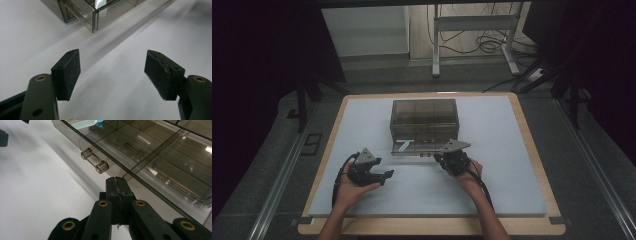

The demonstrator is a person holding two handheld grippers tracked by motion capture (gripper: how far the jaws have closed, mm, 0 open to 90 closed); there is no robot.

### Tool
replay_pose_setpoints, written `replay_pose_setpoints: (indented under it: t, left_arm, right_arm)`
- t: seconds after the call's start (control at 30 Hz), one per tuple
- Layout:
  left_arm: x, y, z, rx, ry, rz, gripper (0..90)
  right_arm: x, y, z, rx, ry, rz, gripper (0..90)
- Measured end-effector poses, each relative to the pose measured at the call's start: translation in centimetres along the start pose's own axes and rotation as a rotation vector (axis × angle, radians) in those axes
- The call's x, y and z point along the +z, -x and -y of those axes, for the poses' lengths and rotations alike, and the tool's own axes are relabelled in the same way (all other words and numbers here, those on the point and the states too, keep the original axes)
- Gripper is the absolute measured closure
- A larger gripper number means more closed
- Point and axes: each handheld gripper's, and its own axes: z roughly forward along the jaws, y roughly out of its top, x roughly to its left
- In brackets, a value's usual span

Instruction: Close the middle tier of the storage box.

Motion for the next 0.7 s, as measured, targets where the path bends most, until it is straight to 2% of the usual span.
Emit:
replay_pose_setpoints:
  t: [0.7]
  left_arm:
    - [-0.32,-0.01,-0.01,0.001,0.008,-0.006,28.9]
  right_arm:
    - [0.51,0.69,-0.58,0.016,0.005,0.011,87.9]
